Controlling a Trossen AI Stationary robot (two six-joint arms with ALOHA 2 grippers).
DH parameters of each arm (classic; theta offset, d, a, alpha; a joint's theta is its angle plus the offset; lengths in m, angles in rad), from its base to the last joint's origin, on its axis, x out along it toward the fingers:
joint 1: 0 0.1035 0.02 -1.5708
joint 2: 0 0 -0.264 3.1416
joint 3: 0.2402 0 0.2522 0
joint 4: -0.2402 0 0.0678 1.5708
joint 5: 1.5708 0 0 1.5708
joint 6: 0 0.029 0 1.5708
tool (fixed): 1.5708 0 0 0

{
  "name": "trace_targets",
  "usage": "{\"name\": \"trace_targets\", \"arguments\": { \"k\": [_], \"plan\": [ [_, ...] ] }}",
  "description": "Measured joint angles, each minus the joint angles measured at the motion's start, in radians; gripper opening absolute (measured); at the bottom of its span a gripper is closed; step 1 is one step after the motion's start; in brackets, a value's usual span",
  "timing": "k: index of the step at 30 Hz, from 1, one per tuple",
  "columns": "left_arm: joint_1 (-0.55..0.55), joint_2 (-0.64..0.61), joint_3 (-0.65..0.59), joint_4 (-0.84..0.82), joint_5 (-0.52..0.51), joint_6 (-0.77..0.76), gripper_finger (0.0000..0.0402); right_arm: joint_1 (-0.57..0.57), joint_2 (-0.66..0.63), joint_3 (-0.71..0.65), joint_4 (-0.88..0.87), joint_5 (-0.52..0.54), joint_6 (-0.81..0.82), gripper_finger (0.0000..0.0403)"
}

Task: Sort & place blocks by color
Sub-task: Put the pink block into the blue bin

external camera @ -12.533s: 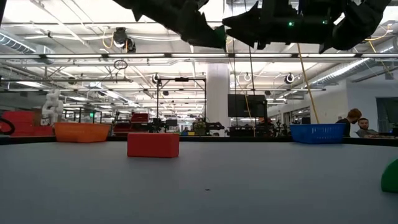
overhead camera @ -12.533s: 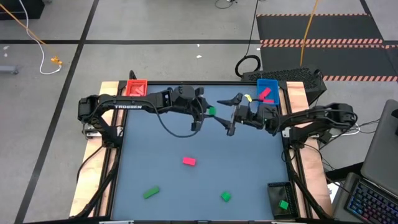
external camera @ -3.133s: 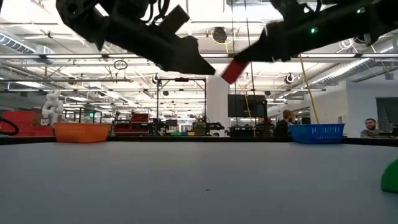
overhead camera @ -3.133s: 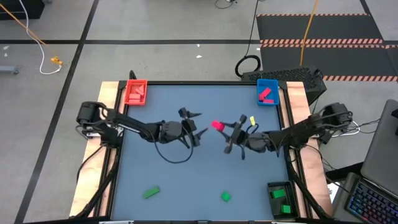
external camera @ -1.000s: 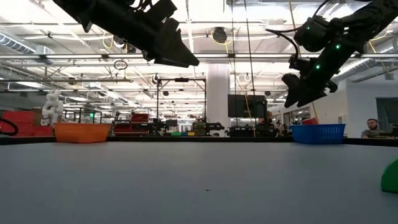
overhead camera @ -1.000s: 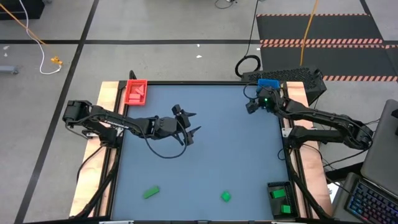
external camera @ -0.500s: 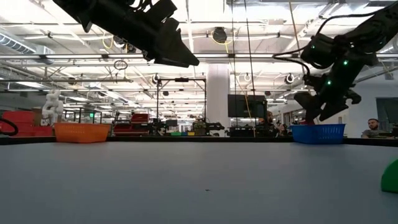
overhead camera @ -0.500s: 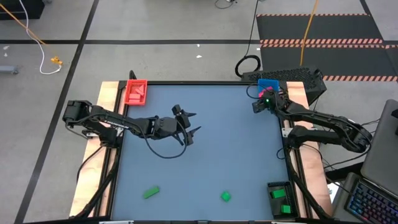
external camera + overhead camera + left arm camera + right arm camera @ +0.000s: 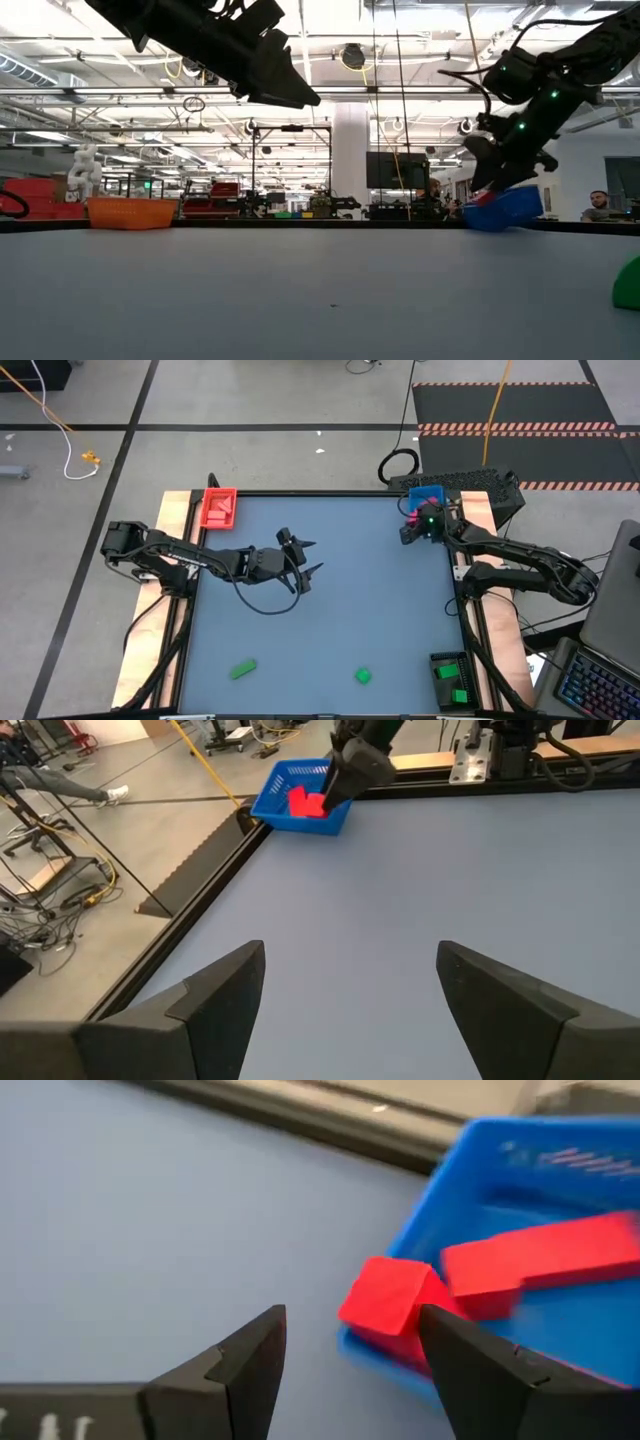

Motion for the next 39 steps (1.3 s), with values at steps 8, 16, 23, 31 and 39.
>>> {"name": "trace_targets", "arguments": {
  "k": [8, 16, 23, 31, 39],
  "plan": [
    [0.0, 0.0, 0.0, 0.0, 0.0, -0.001, 0.0294, 0.012, 0.0, 0.0, 0.012, -0.087, -0.061, 0.0221],
    [0.0, 0.0, 0.0, 0.0, 0.0, 0.0, 0.0294, 0.02, 0.0, 0.0, 0.131, -0.15, -0.104, 0.0221],
    [0.0, 0.0, 0.0, 0.0, 0.0, 0.0, 0.0294, 0.046, 0.009, 0.001, 0.278, -0.368, -0.042, 0.0221],
    [0.0, 0.0, 0.0, 0.0, 0.0, -0.009, 0.0294, 0.037, 0.116, 0.001, 0.219, -0.145, 0.027, 0.0221],
    [0.0, 0.0, 0.0, 0.0, 0.0, -0.004, 0.0294, 0.037, 0.121, 0.0, 0.149, 0.152, 0.061, 0.0221]
  ]
}}
